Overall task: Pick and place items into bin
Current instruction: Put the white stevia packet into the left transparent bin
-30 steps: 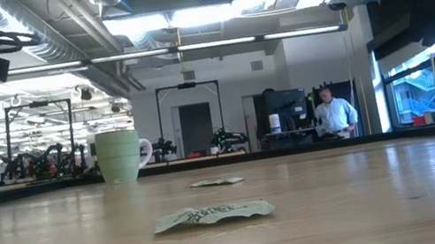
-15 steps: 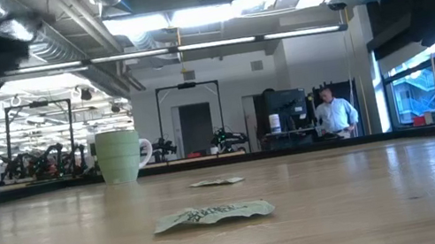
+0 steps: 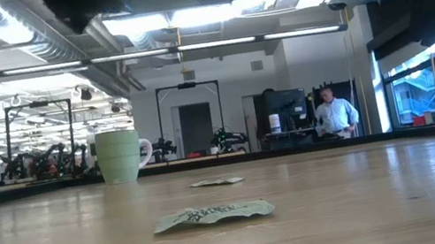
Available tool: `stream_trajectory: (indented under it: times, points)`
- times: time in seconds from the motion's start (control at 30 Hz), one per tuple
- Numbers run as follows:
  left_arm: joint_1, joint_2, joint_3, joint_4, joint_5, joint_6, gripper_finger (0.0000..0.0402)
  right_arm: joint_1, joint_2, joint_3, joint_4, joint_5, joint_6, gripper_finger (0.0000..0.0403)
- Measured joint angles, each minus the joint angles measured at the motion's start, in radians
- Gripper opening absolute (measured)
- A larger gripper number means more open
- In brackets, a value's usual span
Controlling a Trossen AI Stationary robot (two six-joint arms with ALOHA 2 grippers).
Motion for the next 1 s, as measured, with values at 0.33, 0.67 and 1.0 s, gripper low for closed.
stream_trajectory:
  times: [0.33,0.67,1.0]
  points:
    - [0.0,0.274,0.0,0.267,0.086,0.18,0.0086,0.0,0.0,0.0,0.003,0.0,0.0,0.0132]
    - [-0.001,0.444,0.037,0.332,0.11,0.214,0.0086,0.0,0.0,0.0,0.003,0.0,0.0,0.0132]
    - [-0.017,0.564,0.104,0.34,0.166,0.333,0.0086,0.0,0.0,0.0,0.002,0.0,0.0,0.0132]
